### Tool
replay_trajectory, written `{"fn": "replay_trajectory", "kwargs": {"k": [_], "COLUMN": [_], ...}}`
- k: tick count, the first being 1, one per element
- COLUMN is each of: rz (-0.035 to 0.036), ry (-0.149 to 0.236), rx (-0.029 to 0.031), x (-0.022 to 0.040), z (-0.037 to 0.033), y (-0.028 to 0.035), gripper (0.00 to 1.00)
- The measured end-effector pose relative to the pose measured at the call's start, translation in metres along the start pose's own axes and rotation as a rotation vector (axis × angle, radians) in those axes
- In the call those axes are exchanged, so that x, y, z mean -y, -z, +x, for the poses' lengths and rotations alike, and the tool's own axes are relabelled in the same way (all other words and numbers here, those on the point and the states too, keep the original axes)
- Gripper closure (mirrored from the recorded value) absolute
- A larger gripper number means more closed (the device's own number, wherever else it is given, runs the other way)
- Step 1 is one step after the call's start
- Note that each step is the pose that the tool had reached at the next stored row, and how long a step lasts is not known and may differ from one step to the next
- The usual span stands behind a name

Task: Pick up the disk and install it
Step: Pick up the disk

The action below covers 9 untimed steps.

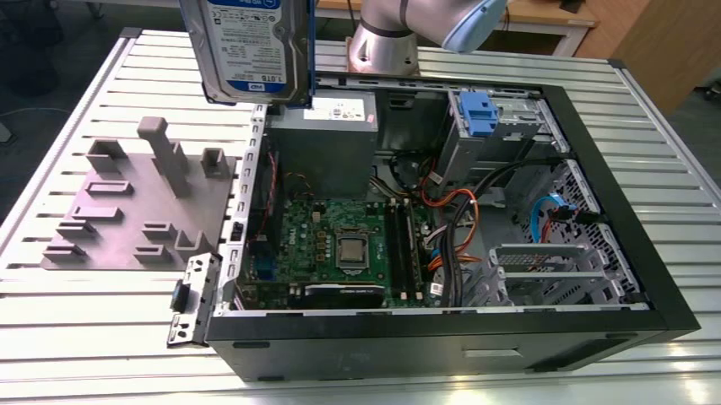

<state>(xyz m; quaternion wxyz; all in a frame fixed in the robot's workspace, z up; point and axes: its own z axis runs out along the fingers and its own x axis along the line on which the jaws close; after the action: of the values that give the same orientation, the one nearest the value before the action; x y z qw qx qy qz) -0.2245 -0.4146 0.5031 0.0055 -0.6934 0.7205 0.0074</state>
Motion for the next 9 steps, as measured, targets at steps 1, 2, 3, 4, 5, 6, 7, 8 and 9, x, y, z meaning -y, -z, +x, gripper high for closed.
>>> {"fn": "replay_trajectory", "kwargs": {"k": [1, 2, 3, 4, 5, 6, 7, 8, 9], "rz": [0.0000, 0.0000, 0.0000, 0.0001, 0.0000, 0.0000, 0.0000, 0.0000, 0.0000], "ry": [0.000, 0.000, 0.000, 0.000, 0.000, 0.000, 0.000, 0.000, 0.000], "rx": [0.0000, 0.0000, 0.0000, 0.0000, 0.0000, 0.0000, 0.0000, 0.0000, 0.0000], "x": [0.0000, 0.0019, 0.0021, 0.0021, 0.0025, 0.0028, 0.0028, 0.0029, 0.0031], "z": [0.0000, -0.0001, -0.0001, -0.0001, -0.0001, -0.0001, -0.0001, -0.0001, -0.0001], "y": [0.0000, 0.0000, 0.0000, 0.0000, 0.0000, 0.0000, 0.0000, 0.0000, 0.0000], "gripper": [0.63, 0.63, 0.63, 0.63, 0.63, 0.63, 0.63, 0.63, 0.63]}}
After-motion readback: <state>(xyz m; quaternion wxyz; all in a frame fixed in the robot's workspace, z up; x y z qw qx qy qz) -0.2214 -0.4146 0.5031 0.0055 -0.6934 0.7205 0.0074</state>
